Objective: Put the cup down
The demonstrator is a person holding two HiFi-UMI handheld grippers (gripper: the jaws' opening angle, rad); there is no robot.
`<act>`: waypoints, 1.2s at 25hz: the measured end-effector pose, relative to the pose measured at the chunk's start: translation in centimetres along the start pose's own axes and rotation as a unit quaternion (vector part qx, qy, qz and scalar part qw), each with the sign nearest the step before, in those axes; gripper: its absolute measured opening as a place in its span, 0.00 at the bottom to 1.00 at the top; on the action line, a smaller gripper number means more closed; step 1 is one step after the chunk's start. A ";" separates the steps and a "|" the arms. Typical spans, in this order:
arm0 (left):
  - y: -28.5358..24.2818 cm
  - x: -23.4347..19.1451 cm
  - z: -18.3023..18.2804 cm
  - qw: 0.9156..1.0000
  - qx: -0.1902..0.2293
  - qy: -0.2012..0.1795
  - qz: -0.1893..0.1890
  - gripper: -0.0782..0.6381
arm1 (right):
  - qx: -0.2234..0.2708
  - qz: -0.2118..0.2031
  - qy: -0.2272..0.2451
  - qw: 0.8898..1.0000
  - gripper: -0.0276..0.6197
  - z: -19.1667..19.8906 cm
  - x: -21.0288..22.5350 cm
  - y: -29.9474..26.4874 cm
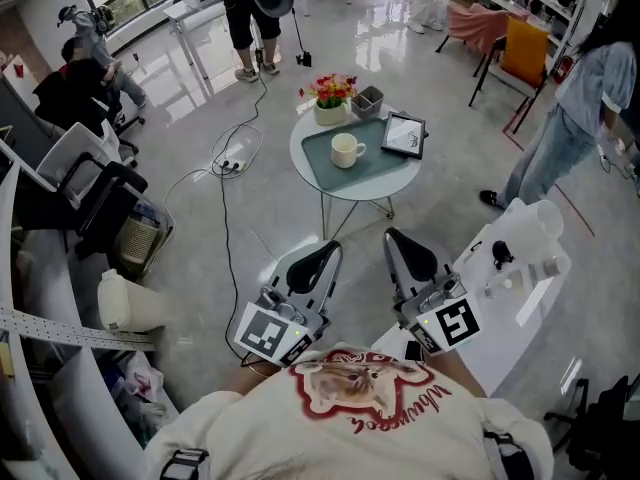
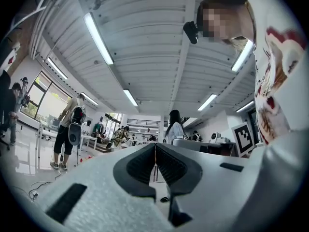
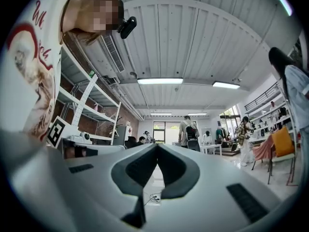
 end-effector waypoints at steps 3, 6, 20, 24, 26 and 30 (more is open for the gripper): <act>1.1 0.9 0.2 1.000 -0.003 0.000 0.001 0.13 | -0.007 0.000 -0.005 1.000 0.09 -0.1 -1.2 1.2; 2.8 1.7 0.5 1.000 -0.010 -0.002 0.001 0.13 | -0.011 -0.002 -0.010 1.000 0.09 -0.5 -2.8 2.1; 16.3 6.1 -0.6 1.000 -0.018 0.012 0.006 0.13 | 0.003 0.028 -0.005 1.000 0.09 -6.4 -14.5 6.7; 20.9 6.5 0.3 1.000 -0.028 0.011 -0.001 0.13 | -0.005 0.041 -0.023 0.999 0.09 -7.1 -19.1 8.7; 22.7 6.6 0.4 1.000 -0.024 0.004 -0.002 0.13 | -0.007 0.045 -0.027 0.999 0.09 -7.8 -20.9 9.8; 24.4 8.5 0.0 1.000 -0.019 0.009 0.005 0.13 | -0.005 0.050 -0.016 0.999 0.09 -9.3 -22.6 11.7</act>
Point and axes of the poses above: the fingertips, and each gripper's own axes: y backward along the fingers, x to its right, z out of its underside, the point moved 1 cm from there along y, backward along the fingers, and after that the axes turned 15 degrees about y, right-handed, at the moved point
